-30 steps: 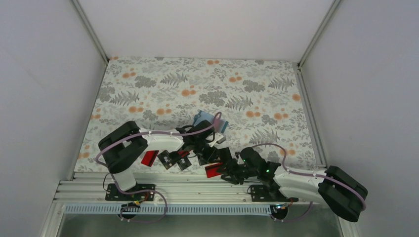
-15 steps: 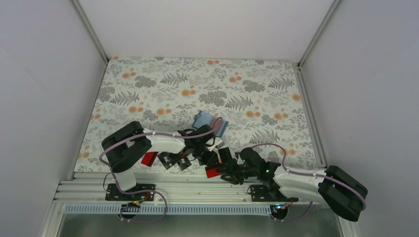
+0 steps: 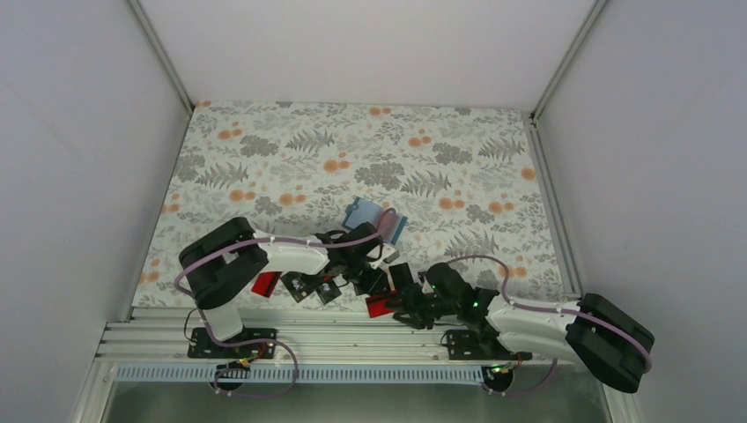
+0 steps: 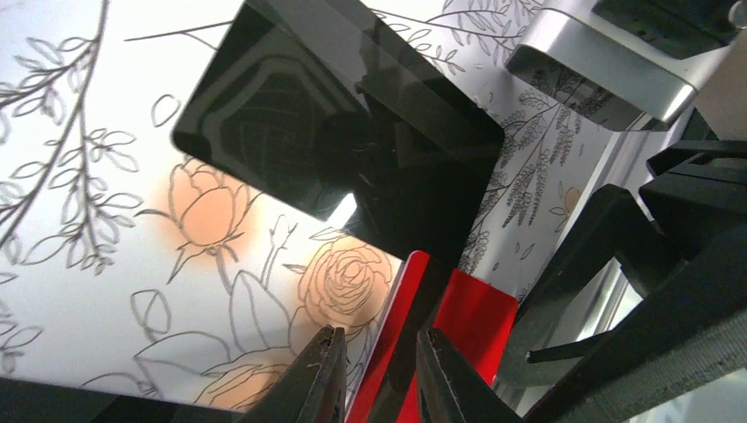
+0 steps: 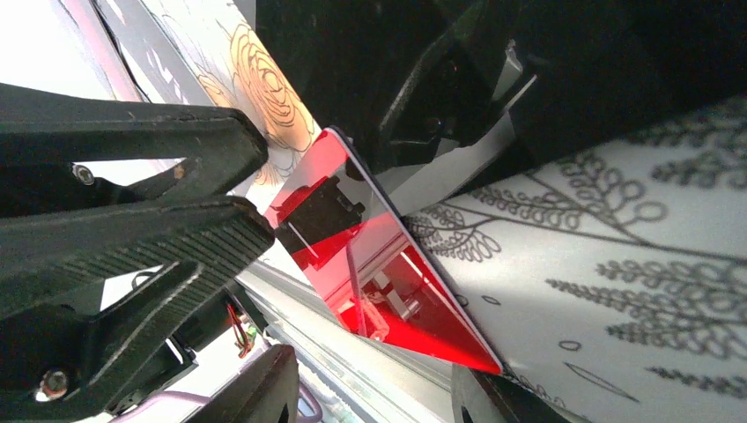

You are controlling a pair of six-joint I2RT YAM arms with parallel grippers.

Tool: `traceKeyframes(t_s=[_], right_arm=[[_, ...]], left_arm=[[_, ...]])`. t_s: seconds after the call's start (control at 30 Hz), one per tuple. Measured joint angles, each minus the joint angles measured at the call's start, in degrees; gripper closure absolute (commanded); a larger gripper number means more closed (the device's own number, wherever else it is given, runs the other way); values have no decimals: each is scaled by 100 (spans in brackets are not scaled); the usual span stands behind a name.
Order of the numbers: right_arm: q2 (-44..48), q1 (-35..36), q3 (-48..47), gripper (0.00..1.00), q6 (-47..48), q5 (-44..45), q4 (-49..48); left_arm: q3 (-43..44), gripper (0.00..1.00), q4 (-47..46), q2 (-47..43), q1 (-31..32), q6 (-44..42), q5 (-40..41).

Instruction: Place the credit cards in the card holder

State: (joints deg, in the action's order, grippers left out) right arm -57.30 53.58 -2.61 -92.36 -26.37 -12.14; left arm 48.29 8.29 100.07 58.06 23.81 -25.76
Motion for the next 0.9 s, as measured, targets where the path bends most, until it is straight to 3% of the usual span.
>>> traceKeyframes(t_s=[0.57, 0.9], right_arm=[[-63, 52, -7, 53, -35, 63, -68], [35, 92, 122, 60, -11, 166, -227]], left_arm=[[-247, 78, -664, 81, 96, 63, -407], [-245, 78, -833, 151, 94, 87, -431]])
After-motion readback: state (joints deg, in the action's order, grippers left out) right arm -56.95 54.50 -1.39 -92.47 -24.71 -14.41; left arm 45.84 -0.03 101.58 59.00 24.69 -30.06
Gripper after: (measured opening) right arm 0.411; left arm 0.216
